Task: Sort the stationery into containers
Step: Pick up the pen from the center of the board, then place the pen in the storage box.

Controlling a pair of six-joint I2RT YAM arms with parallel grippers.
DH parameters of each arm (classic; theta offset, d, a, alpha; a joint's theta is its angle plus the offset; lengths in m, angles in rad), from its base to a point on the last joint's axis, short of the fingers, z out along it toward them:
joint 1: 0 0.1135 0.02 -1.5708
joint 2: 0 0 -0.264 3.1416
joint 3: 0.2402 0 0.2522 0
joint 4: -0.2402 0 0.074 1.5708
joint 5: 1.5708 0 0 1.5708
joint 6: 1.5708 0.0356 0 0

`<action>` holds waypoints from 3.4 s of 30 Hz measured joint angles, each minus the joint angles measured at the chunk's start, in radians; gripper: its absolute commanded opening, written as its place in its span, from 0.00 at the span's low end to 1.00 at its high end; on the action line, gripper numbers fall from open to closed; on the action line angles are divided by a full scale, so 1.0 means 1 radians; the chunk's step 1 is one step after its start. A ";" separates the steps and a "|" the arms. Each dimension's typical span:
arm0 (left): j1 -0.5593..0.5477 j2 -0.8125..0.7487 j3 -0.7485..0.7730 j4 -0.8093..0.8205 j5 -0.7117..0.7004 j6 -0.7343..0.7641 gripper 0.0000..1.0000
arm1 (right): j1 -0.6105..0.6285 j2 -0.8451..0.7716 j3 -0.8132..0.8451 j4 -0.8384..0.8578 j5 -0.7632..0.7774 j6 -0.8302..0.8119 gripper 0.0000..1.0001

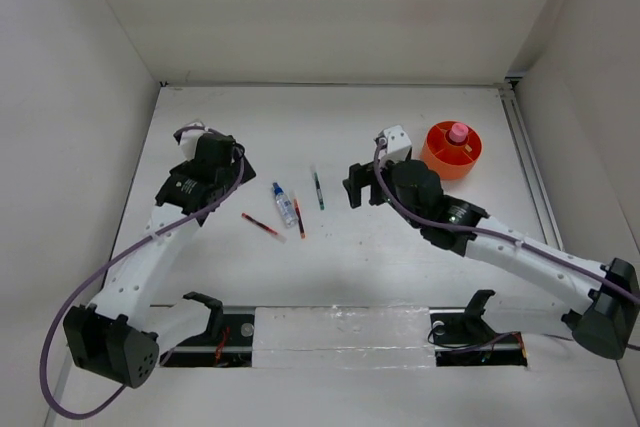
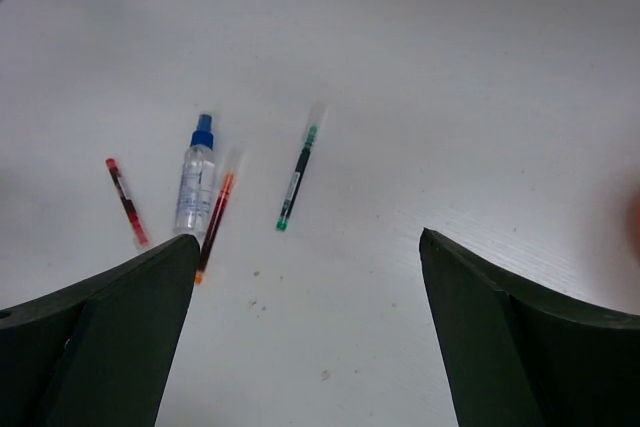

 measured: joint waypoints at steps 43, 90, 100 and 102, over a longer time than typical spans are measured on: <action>0.000 -0.073 -0.004 -0.004 0.033 0.005 1.00 | -0.127 0.983 0.669 -0.246 -0.209 0.083 0.51; 0.000 -0.169 -0.016 0.001 0.009 0.013 1.00 | -0.484 0.548 0.279 0.115 -0.594 0.031 0.00; 0.000 -0.169 -0.017 0.006 0.036 0.034 1.00 | -0.703 0.376 0.100 0.506 -0.750 -0.067 0.00; 0.000 -0.169 -0.021 0.011 0.045 0.037 1.00 | -0.749 0.377 0.090 0.538 -0.768 -0.082 0.00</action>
